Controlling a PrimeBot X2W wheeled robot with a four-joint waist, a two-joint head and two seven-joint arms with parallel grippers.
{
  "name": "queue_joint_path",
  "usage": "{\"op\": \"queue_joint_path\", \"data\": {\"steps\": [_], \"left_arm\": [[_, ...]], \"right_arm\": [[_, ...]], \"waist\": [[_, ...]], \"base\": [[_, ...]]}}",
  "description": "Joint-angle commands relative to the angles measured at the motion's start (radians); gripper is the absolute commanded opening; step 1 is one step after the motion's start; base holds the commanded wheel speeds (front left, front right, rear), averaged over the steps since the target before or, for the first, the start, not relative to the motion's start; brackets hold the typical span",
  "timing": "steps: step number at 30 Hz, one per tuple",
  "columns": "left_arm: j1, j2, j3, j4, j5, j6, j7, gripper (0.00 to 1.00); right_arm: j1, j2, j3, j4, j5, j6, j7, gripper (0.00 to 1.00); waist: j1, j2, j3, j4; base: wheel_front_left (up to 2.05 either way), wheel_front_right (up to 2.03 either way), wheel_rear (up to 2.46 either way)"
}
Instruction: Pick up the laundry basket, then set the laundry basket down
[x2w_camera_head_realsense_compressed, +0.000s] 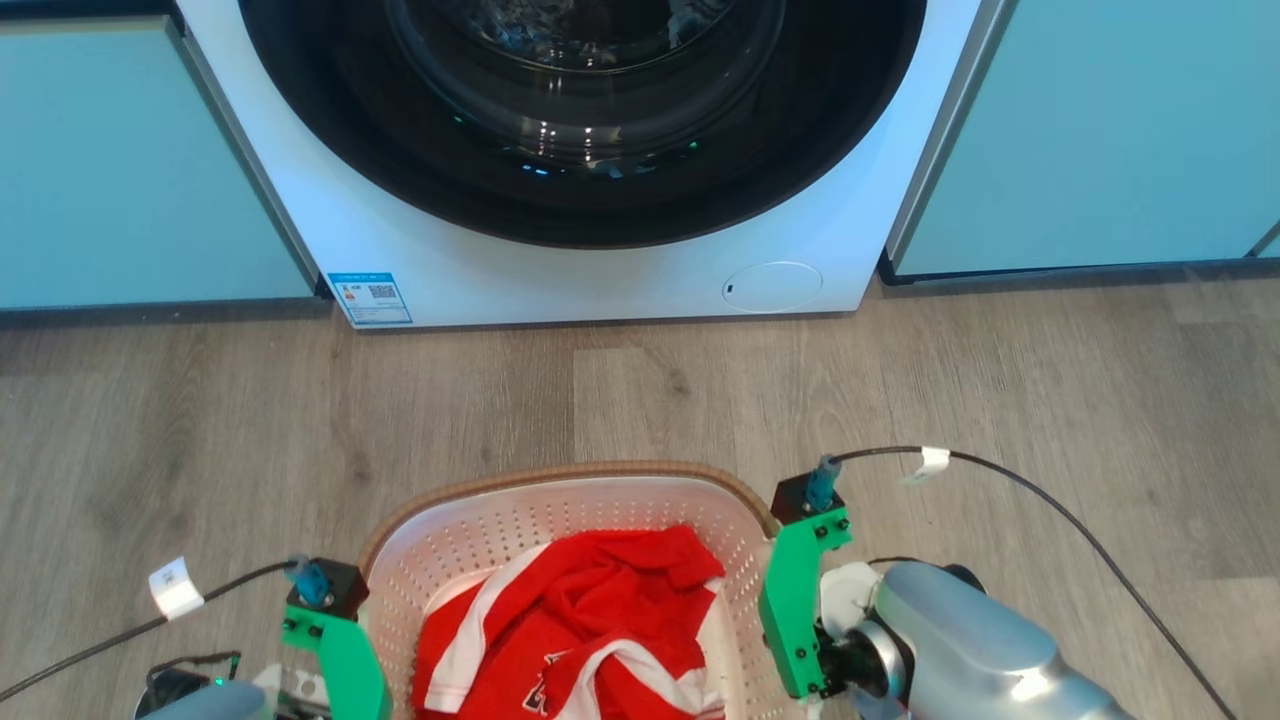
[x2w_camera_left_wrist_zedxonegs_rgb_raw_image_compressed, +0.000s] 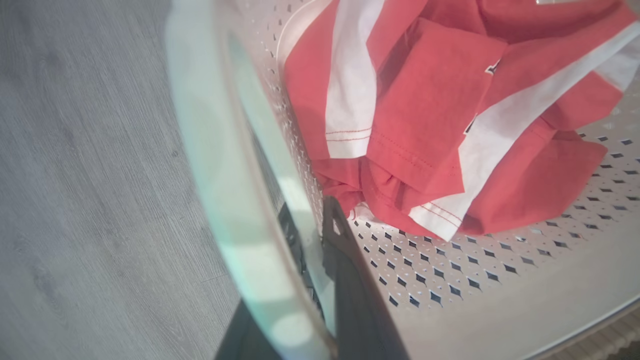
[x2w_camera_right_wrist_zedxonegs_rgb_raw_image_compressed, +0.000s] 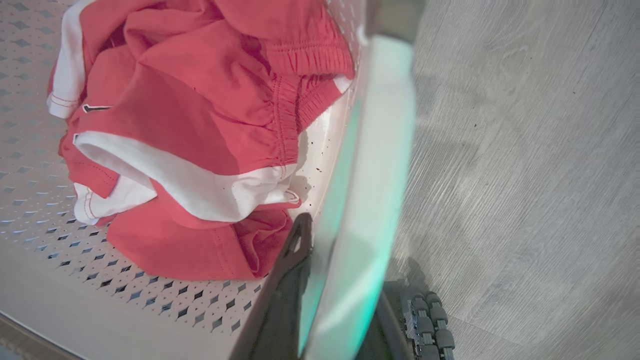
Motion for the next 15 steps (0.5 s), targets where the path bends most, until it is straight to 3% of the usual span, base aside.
{"op": "queue_joint_path", "data": {"steps": [1,15], "left_arm": [[-0.019,-0.01,0.007,-0.041,0.013,-0.028,-0.005,0.0],[-0.019,-0.027,0.008,-0.001,0.009,-0.049,-0.015,0.0]], "right_arm": [[-0.016,0.046,0.001,-0.078,-0.018,0.009,-0.01,0.0],[0.087,0.046,-0.147,-0.217,-0.164,0.009,0.092,0.0]], "waist": [[0.0001,-0.0001,0.0,-0.001],[0.0001,-0.0001,0.002,-0.011]], "base": [[0.0,0.0,0.0],[0.0,0.0,0.0]]}}
